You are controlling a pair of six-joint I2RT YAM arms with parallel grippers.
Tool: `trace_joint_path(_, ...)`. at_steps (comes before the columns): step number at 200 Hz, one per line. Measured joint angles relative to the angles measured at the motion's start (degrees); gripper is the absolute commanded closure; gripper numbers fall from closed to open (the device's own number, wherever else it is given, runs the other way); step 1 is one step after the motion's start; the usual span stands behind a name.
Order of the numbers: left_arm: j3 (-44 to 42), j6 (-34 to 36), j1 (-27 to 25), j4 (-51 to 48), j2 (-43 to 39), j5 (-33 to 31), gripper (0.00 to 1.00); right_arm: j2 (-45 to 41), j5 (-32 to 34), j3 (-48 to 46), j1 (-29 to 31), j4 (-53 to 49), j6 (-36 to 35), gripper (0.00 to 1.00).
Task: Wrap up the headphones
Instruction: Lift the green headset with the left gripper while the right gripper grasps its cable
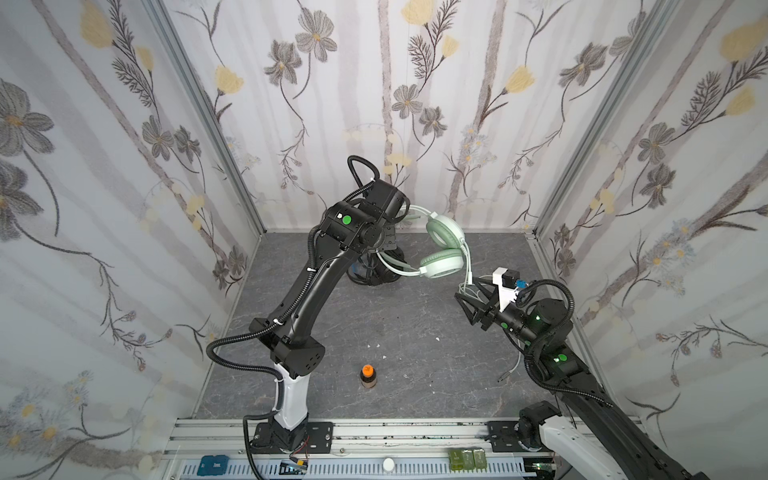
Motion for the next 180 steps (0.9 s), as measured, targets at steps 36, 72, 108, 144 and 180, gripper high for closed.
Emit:
trace_joint_path(36,0.0,1.2,0.11,0.55,-0.7,2.47,1.0,1.57,1.29,0.2,0.0,-0.55,-1.16,0.25)
trace_joint_path(72,0.0,2.27,0.11,1.22,-1.44,5.33,1.0,5.64,2.58,2.91,0.0,-1.09,-1.79,0.35)
trace_joint_path(108,0.0,2.29,0.11,1.42,-2.78,6.45,1.0,8.96,2.1,3.82,0.17,0.2,-1.77,0.45)
trace_joint_path(144,0.0,1.97,0.57,2.69,-4.28,7.91,1.0,8.52,1.44,1.86,1.62,1.55,-1.7,0.5)
trace_joint_path(180,0.0,1.09,1.05,3.78,-5.53,8.35,1.0,8.28,0.96,0.76,3.41,1.79,-1.7,0.56)
